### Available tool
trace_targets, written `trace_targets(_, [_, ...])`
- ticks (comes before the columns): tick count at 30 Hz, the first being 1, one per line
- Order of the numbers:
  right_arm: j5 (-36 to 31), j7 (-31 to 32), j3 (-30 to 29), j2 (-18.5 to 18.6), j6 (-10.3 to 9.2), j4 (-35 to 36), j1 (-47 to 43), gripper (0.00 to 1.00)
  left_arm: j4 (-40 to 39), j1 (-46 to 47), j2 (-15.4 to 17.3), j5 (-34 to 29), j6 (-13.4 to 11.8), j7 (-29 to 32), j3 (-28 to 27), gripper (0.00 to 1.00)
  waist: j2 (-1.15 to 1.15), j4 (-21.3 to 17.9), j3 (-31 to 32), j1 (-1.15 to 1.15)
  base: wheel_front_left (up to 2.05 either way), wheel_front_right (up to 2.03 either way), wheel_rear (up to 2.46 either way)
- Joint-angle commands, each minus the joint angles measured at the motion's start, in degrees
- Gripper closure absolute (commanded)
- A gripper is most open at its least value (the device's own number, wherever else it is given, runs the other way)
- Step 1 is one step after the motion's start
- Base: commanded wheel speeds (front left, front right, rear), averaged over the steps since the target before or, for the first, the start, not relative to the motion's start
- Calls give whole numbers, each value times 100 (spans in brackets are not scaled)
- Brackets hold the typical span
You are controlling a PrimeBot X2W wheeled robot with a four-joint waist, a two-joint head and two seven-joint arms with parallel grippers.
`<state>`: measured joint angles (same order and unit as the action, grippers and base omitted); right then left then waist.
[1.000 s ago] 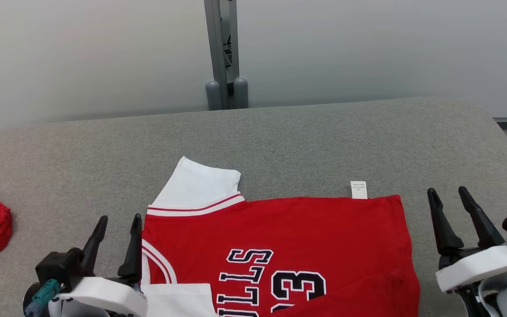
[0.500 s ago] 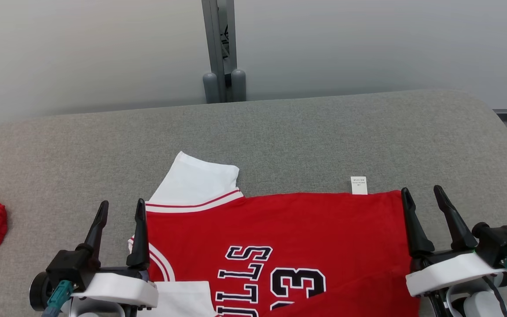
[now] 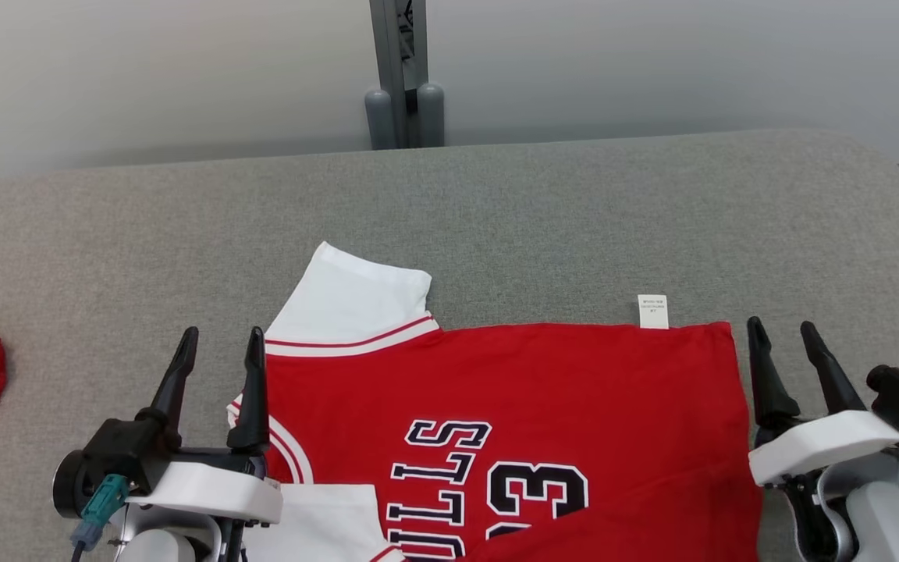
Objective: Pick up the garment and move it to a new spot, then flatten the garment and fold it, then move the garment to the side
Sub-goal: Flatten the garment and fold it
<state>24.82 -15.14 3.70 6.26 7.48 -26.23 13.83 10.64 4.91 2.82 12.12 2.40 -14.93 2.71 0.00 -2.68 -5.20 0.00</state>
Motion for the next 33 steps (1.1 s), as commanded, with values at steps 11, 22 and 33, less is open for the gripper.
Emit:
trace_targets(11, [728, 362, 654, 487, 3, -2393, 1556, 0, 60, 447, 19, -40, 29, -18, 143, 0, 0, 389, -582, 0, 0, 0, 0])
trace_targets(22, [1321, 497, 1149, 750, 3, -3331, 2041, 0, 50, 495, 17, -20, 4, -18, 154, 0, 0, 592, -643, 0, 0, 0, 0])
trace_targets(33, [1752, 437, 1662, 755, 3, -3561, 2298, 100, 144, 558, 17, -115, 61, -19, 109, 0, 0, 529, -760, 0, 0, 0, 0])
